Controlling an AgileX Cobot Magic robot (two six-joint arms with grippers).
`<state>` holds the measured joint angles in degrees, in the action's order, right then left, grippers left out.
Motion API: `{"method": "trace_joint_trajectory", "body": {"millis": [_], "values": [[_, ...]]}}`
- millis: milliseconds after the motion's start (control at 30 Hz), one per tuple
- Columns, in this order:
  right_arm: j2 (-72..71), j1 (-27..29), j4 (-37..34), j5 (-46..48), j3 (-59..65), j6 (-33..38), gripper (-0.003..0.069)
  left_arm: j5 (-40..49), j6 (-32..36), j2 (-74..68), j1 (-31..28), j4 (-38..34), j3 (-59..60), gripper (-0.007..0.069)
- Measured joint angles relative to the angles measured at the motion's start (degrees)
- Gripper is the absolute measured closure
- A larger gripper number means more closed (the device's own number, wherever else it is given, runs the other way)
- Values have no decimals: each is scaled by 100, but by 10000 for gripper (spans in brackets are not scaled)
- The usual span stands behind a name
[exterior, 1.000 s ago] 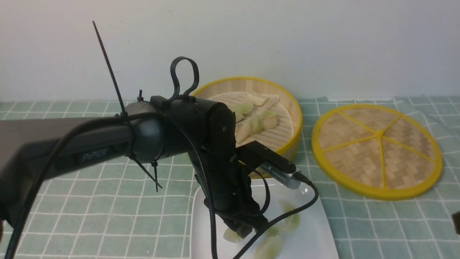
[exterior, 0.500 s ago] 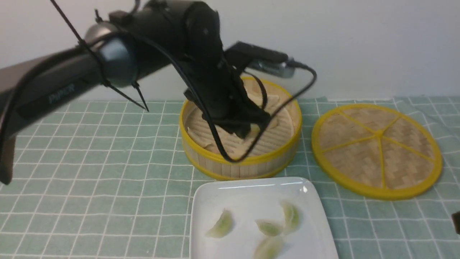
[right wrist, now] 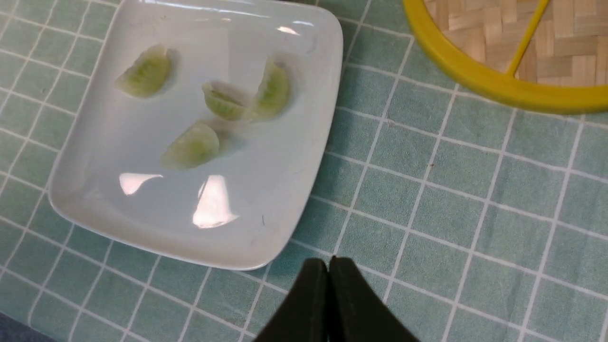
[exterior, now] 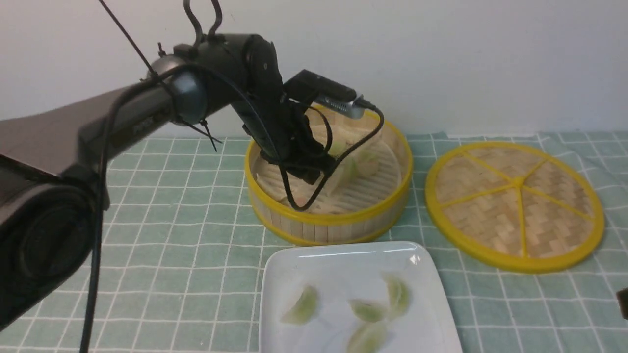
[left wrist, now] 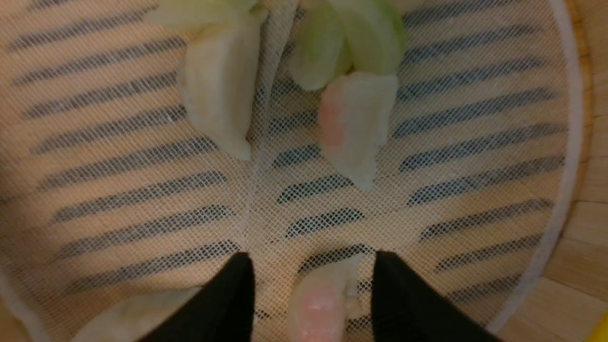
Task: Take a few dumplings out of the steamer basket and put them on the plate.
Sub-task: Use the left arm to grab a dumpling from the steamer
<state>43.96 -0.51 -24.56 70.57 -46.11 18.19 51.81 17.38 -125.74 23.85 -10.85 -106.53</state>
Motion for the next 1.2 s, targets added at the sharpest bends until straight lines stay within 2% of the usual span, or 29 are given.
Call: {"method": "trace_joint_trajectory", "body": {"millis": [100,200,567,700,767,800,833,1067,1200], "values": [[0,0,0,0,0,-73,672,-60,5,-175,0,0,0,198],[0,0,0,0,0,-122,672,-131,5,-297,0,-5,0,150],[0,0,-5,0,0,-254,672,231,5,-406,0,-138,-15,138],[0,0,-5,0,0,-254,672,258,-19,-450,0,-130,-44,225],[0,0,-5,0,0,-254,672,265,-19,-454,0,-130,-44,349],[0,0,-5,0,0,-254,672,265,-19,-454,0,-130,-51,442],[0,0,-5,0,0,-254,672,281,-19,-454,0,-130,-78,473],[0,0,-5,0,0,-254,672,687,-19,-208,0,-130,-554,452],[0,0,-5,0,0,-254,672,1246,-47,314,0,-137,-826,452]]}}
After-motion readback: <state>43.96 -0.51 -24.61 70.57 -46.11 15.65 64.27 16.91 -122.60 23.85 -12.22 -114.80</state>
